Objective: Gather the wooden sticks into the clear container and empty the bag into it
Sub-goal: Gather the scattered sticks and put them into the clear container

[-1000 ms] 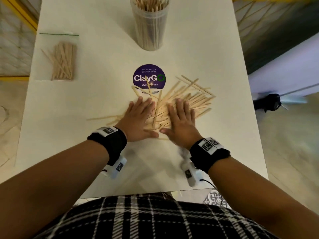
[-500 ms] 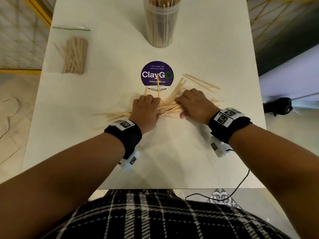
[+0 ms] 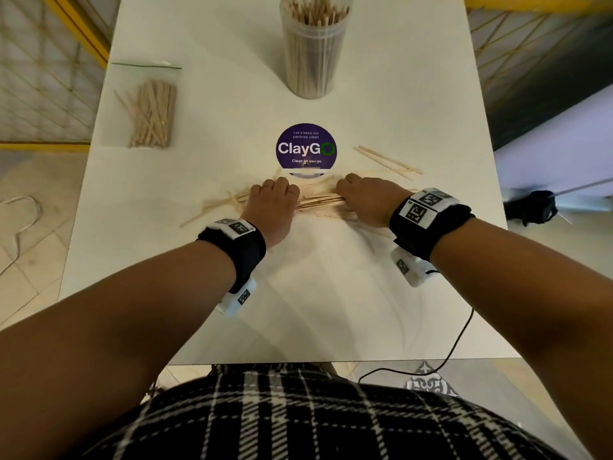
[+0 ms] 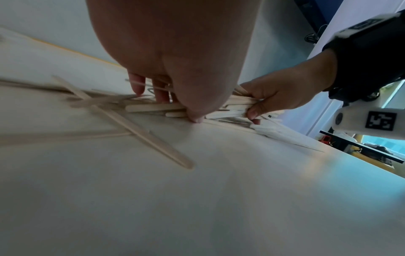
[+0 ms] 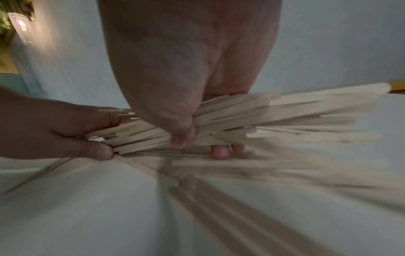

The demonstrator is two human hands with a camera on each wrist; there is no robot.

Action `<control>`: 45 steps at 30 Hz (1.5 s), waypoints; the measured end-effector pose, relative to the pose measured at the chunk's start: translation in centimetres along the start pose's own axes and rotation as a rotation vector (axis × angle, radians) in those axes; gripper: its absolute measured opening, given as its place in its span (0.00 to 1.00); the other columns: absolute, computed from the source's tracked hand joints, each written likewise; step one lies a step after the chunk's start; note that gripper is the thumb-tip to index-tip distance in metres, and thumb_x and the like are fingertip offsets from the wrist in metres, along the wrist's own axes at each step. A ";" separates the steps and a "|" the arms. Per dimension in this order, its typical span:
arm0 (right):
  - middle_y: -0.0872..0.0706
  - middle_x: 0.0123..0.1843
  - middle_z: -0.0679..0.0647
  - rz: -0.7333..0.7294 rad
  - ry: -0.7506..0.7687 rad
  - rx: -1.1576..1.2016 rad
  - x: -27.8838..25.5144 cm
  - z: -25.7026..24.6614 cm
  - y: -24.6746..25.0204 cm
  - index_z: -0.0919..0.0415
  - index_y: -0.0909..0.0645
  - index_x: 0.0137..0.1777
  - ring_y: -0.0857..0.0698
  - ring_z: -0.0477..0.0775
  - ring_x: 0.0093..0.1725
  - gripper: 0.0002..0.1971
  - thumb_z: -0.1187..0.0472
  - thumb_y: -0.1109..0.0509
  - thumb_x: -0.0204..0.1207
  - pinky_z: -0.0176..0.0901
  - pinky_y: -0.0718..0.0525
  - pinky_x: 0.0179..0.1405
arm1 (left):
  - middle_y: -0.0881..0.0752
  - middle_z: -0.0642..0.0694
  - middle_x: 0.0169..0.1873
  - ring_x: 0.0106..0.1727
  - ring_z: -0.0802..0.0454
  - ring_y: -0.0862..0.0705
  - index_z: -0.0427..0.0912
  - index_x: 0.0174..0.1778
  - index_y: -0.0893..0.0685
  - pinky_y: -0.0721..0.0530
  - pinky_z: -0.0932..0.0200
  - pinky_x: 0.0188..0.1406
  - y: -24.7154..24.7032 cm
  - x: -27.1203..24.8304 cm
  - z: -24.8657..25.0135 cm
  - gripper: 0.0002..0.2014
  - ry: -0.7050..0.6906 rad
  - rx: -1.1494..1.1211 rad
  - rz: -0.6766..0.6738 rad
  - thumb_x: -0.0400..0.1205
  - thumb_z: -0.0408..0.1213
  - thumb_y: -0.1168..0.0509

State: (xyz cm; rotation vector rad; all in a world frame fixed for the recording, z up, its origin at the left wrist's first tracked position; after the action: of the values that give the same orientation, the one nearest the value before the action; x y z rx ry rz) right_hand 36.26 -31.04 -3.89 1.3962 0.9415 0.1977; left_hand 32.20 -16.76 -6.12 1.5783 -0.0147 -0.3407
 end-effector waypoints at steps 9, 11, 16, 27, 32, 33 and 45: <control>0.19 0.62 0.59 -0.033 -0.094 -0.003 -1.1 1.3 3.2 0.61 0.27 0.66 0.18 0.64 0.59 0.17 0.69 0.45 0.79 0.50 0.21 0.48 | 0.24 0.33 0.58 0.55 0.34 0.24 0.31 0.63 0.26 0.28 0.46 0.46 1.2 0.6 -1.0 0.14 -0.016 -0.173 -0.027 0.83 0.31 0.44; 0.18 0.60 0.59 -0.020 -0.133 0.032 -1.7 2.1 3.8 0.61 0.25 0.63 0.17 0.63 0.56 0.14 0.68 0.43 0.80 0.50 0.21 0.47 | 0.24 0.32 0.55 0.51 0.33 0.24 0.29 0.58 0.25 0.30 0.45 0.42 2.0 0.5 -1.8 0.11 -0.016 -0.252 0.001 0.84 0.33 0.43; 0.19 0.51 0.61 0.082 -0.316 0.273 -4.4 5.6 4.5 0.61 0.26 0.52 0.22 0.58 0.43 0.05 0.59 0.41 0.85 0.48 0.27 0.40 | 0.21 0.31 0.46 0.39 0.37 0.24 0.32 0.51 0.27 0.31 0.50 0.37 3.9 -0.4 -5.1 0.06 0.091 -0.477 -0.003 0.84 0.31 0.44; 0.12 0.49 0.66 0.648 -0.341 1.761 -0.8 -2.0 3.6 0.67 0.20 0.53 0.11 0.60 0.45 0.12 0.60 0.42 0.86 0.52 0.11 0.44 | 0.17 0.43 0.47 0.47 0.45 0.18 0.39 0.62 0.27 0.21 0.54 0.47 6.1 -0.1 1.7 0.16 0.240 -1.127 -0.080 0.84 0.45 0.46; 0.11 0.57 0.65 0.728 -0.413 1.904 -0.4 -2.5 4.0 0.61 0.22 0.56 0.12 0.66 0.57 0.11 0.54 0.39 0.83 0.67 0.18 0.64 | 0.20 0.47 0.47 0.49 0.47 0.19 0.37 0.71 0.33 0.30 0.62 0.44 7.7 -0.3 1.9 0.18 0.269 -1.060 -0.038 0.87 0.39 0.47; 0.11 0.55 0.64 0.732 -0.426 1.954 -0.2 -2.5 3.8 0.59 0.23 0.55 0.11 0.66 0.57 0.08 0.55 0.39 0.84 0.69 0.18 0.63 | 0.19 0.46 0.49 0.51 0.48 0.19 0.37 0.74 0.35 0.29 0.62 0.46 7.9 -0.3 1.9 0.19 0.261 -1.067 -0.028 0.87 0.39 0.48; 0.10 0.46 0.62 0.595 -0.218 2.135 0.7 -4.3 5.8 0.63 0.22 0.59 0.15 0.66 0.56 0.15 0.51 0.40 0.85 0.72 0.23 0.68 | 0.25 0.52 0.35 0.31 0.56 0.25 0.40 0.75 0.40 0.31 0.63 0.27 7.6 -0.4 1.5 0.21 0.054 -1.097 -0.050 0.87 0.43 0.49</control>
State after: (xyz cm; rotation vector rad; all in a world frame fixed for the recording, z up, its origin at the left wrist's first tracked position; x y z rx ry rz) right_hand 36.17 -26.08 1.42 3.4980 0.1955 -0.7924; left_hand 33.03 -18.44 1.41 0.4987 0.2198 -0.2673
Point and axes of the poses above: each hand's wrist, its own x-axis towards the middle knuckle, its own y-axis out of the back of the hand, z = x × y, the point moved 7 cm from there along x, towards the middle knuckle
